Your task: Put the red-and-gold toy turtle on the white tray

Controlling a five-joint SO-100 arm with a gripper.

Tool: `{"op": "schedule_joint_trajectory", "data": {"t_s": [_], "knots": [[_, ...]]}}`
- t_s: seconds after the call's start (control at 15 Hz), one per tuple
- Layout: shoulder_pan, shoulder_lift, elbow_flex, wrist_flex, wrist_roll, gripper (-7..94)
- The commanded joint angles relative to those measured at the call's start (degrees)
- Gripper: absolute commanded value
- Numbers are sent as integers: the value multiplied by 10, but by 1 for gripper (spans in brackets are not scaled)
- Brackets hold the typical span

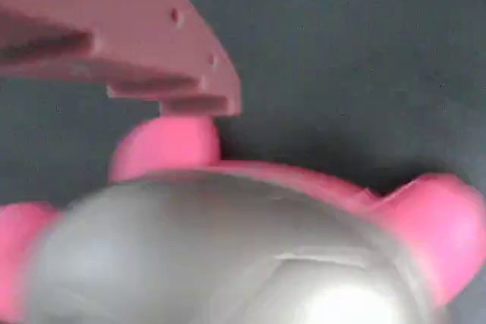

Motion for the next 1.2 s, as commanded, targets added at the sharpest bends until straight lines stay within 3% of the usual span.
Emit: {"op": "schedule_joint_trajectory", "data": {"t_s": [0.0, 0.27, 0.6, 0.8, 1.13], "knots": [[4, 20, -10, -4, -6, 66], [2, 17, 6, -39, 8, 54], [-9, 13, 18, -60, 30, 15], [-11, 13, 17, -67, 40, 0], [-15, 116, 8, -38, 111, 0]]}}
